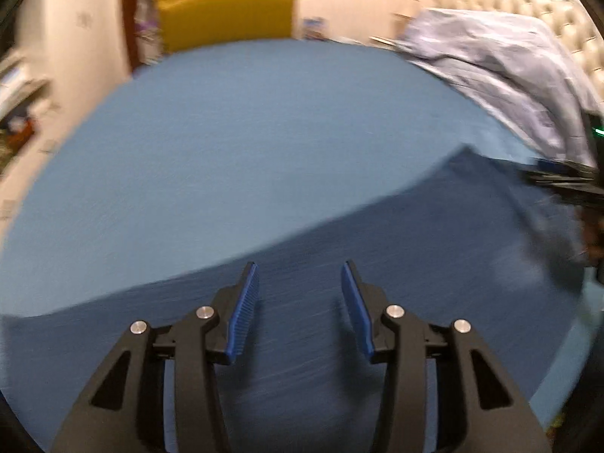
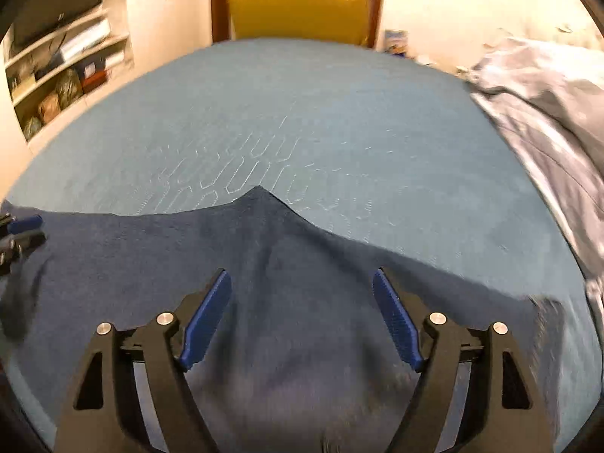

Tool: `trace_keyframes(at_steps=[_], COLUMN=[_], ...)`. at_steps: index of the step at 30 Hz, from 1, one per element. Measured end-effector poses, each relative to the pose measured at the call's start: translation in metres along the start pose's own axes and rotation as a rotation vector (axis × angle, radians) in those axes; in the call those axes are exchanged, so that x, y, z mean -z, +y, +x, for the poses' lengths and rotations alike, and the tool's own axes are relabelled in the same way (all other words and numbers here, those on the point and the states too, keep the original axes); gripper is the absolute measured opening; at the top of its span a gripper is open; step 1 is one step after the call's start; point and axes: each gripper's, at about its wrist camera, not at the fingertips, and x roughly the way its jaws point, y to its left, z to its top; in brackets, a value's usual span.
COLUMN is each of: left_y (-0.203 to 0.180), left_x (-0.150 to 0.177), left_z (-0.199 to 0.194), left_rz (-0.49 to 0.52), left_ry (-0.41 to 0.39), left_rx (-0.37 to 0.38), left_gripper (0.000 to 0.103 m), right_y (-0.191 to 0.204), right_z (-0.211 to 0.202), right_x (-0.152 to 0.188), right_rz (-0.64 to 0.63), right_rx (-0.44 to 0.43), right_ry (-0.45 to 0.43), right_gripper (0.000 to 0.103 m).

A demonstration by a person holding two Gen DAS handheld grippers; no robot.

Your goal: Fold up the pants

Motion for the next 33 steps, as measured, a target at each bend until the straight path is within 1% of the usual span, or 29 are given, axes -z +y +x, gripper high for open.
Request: trace_keyframes(at_steps=[1,2,3,4,5,6,7,8,10,11,12,13,14,16,18,20,21,22,23,24,25,27,29,30,31,32,33], left_y=[-0.017,-0.024,-0.024,-0.019,-0.013,-0.006,0.005,0.016,0.038,0.047,0.052,0.052,0.050,0.047,0.053,0.074,0.088,0.102,0.113,0.126,0.146,0.182,0.223,0.243,0.268,0.283,0.295], left_x=[-0.002,0.010,0.009,0.013,0.013,0.013,0.016,0.018,0.021,0.024,0.024,0.025,0.029,0.033,0.037,0.040,0.046,0.050,0.053,0.058,0.065,0.077,0.093,0.100,0.110,0.114,0.116], left_z=[0.017,0.027,0.039,0.040,0.039,0.037,0.032,0.029,0.020,0.015,0.012,0.007,0.001,-0.003,-0.004,-0.011,-0.018,-0.026,-0.033,-0.038,-0.045,-0.059,-0.074,-0.080,-0.091,-0.101,-0.110], left_rz=[0.026,0.043,0.045,0.028,0.010,0.005,0.017,0.010,-0.039,-0.057,-0.073,-0.089,-0.105,-0.103,-0.122,-0.192,-0.221,-0.240,-0.246,-0.254,-0.288,-0.346,-0.389,-0.407,-0.447,-0.482,-0.510], left_ry=[0.026,0.049,0.073,0.065,0.060,0.064,0.062,0.064,0.066,0.066,0.065,0.060,0.048,0.058,0.079,0.057,0.050,0.039,0.034,0.035,0.036,0.035,0.033,0.045,0.050,0.045,0.034], left_rx=[0.028,0.018,-0.007,-0.005,0.000,-0.022,-0.072,-0.096,-0.119,-0.143,-0.171,-0.197,-0.205,-0.195,-0.222,-0.152,-0.135,-0.141,-0.159,-0.168,-0.163,-0.220,-0.303,-0.367,-0.450,-0.496,-0.529], left_gripper=[0.044,0.039,0.036,0.033,0.022,0.015,0.015,0.015,0.015,0.015,0.015,0.016,0.017,0.021,0.021,0.020,0.018,0.018,0.019,0.019,0.019,0.023,0.024,0.027,0.030,0.030,0.037], right_y=[-0.004,-0.015,-0.025,-0.042,-0.052,-0.062,-0.072,-0.079,-0.079,-0.080,-0.085,-0.090,-0.094,-0.101,-0.118,-0.143,-0.157,-0.170,-0.178,-0.178,-0.175,-0.169,-0.166,-0.163,-0.159,-0.149,-0.142], right_z=[0.011,0.024,0.032,0.041,0.046,0.048,0.050,0.050,0.050,0.051,0.052,0.052,0.047,0.042,0.034,0.028,0.024,0.021,0.019,0.018,0.016,0.014,0.007,0.005,-0.001,-0.014,-0.023], right_x=[-0.004,-0.005,-0.005,-0.002,0.002,0.006,0.007,0.006,0.003,0.002,0.002,0.003,0.004,0.007,0.014,0.020,0.024,0.027,0.031,0.033,0.034,0.030,0.032,0.030,0.030,0.031,0.034], right_rz=[0.006,0.028,0.049,0.079,0.092,0.106,0.132,0.161,0.139,0.135,0.156,0.185,0.204,0.182,0.180,0.237,0.273,0.299,0.299,0.272,0.241,0.193,0.188,0.191,0.196,0.200,0.205], right_rx=[0.018,0.043,0.059,0.074,0.076,0.063,0.022,-0.008,0.023,0.062,0.084,0.073,0.055,0.092,0.136,0.147,0.157,0.136,0.070,0.053,0.052,0.080,0.102,0.115,0.133,0.158,0.161], right_ry=[0.017,0.033,0.042,0.057,0.064,0.061,0.059,0.060,0.054,0.053,0.062,0.065,0.054,0.052,0.026,0.008,-0.005,-0.024,-0.043,-0.046,-0.049,-0.048,-0.038,-0.033,-0.034,-0.042,-0.041], right_gripper=[0.074,0.074,0.074,0.074,0.074,0.074,0.073,0.073,0.074,0.074,0.074,0.074,0.074,0.074,0.074,0.075,0.074,0.074,0.074,0.074,0.074,0.074,0.074,0.075,0.077,0.077,0.077])
